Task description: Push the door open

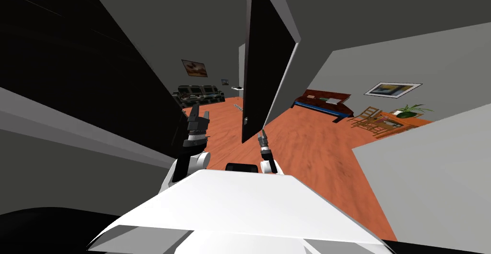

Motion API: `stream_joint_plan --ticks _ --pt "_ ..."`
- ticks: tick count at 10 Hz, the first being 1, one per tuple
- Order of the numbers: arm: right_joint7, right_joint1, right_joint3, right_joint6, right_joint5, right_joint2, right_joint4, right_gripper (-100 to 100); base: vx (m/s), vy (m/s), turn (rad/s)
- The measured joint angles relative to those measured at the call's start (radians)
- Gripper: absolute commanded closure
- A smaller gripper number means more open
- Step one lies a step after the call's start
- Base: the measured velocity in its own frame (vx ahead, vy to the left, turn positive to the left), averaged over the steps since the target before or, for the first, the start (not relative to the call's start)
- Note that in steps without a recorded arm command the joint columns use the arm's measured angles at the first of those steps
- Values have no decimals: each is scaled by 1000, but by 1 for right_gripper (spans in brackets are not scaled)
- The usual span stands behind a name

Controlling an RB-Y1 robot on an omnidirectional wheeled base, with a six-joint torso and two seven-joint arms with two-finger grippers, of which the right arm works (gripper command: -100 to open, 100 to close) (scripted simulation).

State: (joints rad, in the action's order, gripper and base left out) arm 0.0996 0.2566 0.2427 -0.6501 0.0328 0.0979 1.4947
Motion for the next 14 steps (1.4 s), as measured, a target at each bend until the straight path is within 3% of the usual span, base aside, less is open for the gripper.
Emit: stream_joint_plan --ticks 8,10,14 --pt "-5 -78 50 -29 -11 7 -191 -100 81 -65 107" --pt "-8 -81 67 -33 -15 6 -221 -100 79 -72 115" --pt "-11 -122 88 -42 -20 5 -308 -100 66 -67 89"
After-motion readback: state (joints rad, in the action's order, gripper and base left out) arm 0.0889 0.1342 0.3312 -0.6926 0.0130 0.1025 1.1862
